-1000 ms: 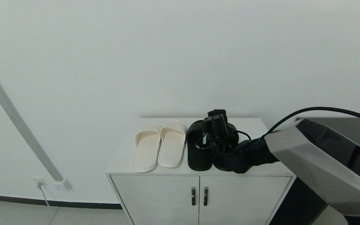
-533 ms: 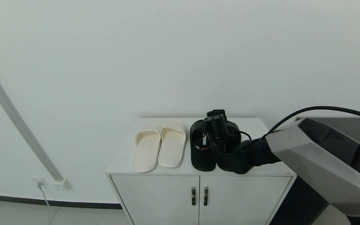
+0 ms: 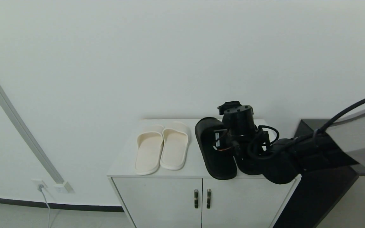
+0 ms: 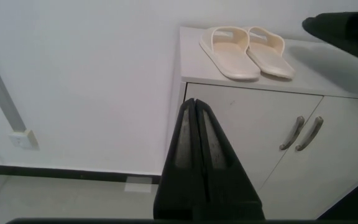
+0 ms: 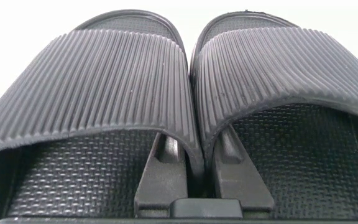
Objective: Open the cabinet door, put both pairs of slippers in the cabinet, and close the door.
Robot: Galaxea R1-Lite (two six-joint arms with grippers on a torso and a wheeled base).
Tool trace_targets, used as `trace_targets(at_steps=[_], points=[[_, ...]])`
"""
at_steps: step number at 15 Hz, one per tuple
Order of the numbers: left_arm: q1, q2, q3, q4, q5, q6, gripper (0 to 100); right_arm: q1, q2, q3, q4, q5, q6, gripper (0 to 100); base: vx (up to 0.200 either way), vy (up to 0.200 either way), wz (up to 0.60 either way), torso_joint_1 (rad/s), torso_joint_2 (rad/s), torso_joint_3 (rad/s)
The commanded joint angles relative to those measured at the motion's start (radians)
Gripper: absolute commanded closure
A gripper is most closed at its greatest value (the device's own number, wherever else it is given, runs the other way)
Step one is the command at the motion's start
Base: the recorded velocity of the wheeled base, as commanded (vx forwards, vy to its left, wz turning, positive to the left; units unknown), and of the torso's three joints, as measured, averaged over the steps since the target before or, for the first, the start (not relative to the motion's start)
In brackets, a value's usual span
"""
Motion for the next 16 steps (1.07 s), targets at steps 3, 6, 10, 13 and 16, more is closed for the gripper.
trace_targets(at_steps=[3, 6, 10, 13, 16], points=[[0.000, 0.001, 0.002, 0.000, 0.003, 0.002, 100, 0.034, -0.368, 0.347, -0.052, 0.276, -0.136, 100, 0.000, 0.000, 0.00, 0.000, 0.00, 0.000], [0.000, 0.001, 0.002, 0.000, 0.003, 0.002, 100, 0.034, -0.542, 0.523, -0.043, 0.532, -0.142, 100, 0.000, 0.000, 0.00, 0.000, 0.00, 0.000], [0.000, 0.001, 0.002, 0.000, 0.003, 0.002, 100, 0.008, -0.688, 0.653, -0.010, 0.864, -0.142, 100, 0.000, 0.000, 0.00, 0.000, 0.00, 0.000], [0.000, 0.001, 0.002, 0.000, 0.001, 0.002, 100, -0.001, -0.677, 0.657, -0.001, 0.917, -0.142, 100, 0.000, 0.000, 0.00, 0.000, 0.00, 0.000], [0.000, 0.001, 0.002, 0.000, 0.001, 0.002, 100, -0.001, -0.674, 0.658, -0.003, 0.919, -0.142, 100, 0.000, 0.000, 0.00, 0.000, 0.00, 0.000]])
